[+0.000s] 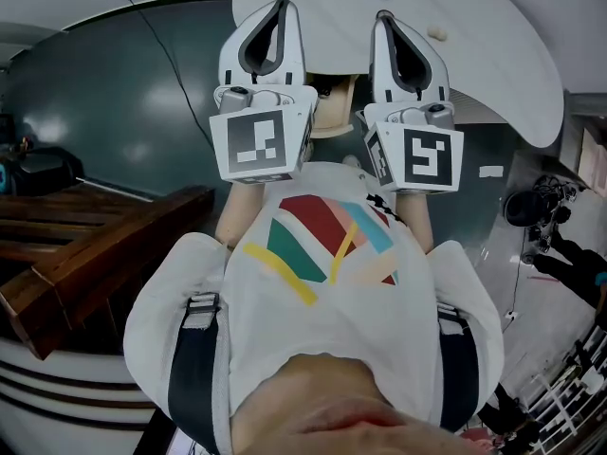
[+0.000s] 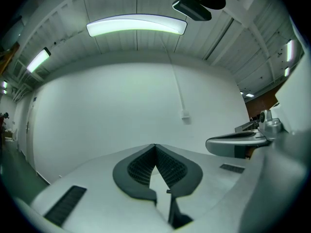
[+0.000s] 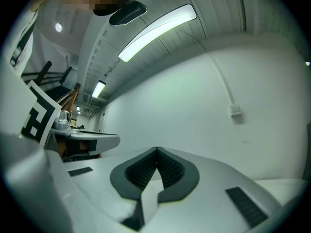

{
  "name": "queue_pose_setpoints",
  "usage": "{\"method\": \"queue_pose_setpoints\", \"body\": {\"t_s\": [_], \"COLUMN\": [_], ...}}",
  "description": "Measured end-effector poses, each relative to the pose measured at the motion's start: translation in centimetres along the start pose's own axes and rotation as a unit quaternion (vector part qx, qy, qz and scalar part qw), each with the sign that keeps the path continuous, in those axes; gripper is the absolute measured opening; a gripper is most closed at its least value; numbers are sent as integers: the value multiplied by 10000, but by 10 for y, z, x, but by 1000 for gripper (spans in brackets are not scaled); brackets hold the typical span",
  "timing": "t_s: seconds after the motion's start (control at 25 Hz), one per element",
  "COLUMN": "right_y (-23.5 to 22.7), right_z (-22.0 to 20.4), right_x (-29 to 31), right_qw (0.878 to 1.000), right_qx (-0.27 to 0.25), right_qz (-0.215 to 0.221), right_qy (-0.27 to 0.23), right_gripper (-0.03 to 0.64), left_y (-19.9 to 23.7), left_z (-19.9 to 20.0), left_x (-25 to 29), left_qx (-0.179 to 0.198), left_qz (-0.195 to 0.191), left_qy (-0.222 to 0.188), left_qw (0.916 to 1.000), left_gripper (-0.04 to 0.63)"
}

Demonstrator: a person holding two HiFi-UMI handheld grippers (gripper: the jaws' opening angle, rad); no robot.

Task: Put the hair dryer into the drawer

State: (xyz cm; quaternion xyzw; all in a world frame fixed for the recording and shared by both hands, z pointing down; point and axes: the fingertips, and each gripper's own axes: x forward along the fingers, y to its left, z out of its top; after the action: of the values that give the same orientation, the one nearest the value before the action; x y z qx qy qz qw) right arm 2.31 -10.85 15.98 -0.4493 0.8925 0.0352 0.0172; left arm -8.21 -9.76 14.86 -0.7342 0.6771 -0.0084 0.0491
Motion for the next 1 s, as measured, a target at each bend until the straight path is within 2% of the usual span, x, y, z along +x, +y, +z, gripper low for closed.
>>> {"method": "queue_pose_setpoints", "body": {"t_s": [1.0], "right_y": [6], "right_z": [-8], "right_x": [2], "right_qw": [9998], "right_qx": [79], "right_qz": [168], "right_qy": [58], "right_gripper": [11], "left_y": [17], "left_z": [-12], "left_x": [-7], "left_qx": [-137], "left_qz": [202], "left_qy": [179], "left_qw": [9995], "left_gripper": [15]}}
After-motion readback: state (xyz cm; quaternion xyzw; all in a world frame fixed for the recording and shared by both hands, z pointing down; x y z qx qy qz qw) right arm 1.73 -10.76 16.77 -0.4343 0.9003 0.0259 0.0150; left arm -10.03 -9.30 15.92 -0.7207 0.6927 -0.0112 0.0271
